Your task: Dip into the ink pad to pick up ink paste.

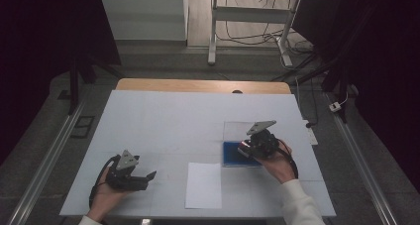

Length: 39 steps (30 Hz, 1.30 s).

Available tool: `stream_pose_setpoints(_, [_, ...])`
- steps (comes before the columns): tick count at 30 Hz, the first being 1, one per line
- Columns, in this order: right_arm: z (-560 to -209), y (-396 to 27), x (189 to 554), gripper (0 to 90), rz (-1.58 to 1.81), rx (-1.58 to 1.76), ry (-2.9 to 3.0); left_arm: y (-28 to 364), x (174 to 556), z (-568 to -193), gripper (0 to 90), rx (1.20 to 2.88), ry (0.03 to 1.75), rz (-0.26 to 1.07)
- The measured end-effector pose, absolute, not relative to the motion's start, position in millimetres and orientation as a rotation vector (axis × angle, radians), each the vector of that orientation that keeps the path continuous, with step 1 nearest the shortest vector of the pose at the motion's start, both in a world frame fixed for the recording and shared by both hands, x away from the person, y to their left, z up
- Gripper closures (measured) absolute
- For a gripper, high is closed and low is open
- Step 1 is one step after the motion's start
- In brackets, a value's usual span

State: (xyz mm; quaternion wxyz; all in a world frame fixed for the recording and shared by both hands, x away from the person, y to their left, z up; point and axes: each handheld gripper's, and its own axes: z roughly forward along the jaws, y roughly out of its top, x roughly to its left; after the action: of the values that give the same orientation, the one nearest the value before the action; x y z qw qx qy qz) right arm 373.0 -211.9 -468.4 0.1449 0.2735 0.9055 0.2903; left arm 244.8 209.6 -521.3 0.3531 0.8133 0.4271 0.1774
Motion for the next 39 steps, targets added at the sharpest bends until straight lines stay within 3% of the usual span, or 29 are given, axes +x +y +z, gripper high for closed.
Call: stream_pose_setpoints(39, [-478.4,-210.7,372.9,70.4,0.813,0.802,2.609,209.7,243.6,-520.3,17.0,2.096,1.12,0.45])
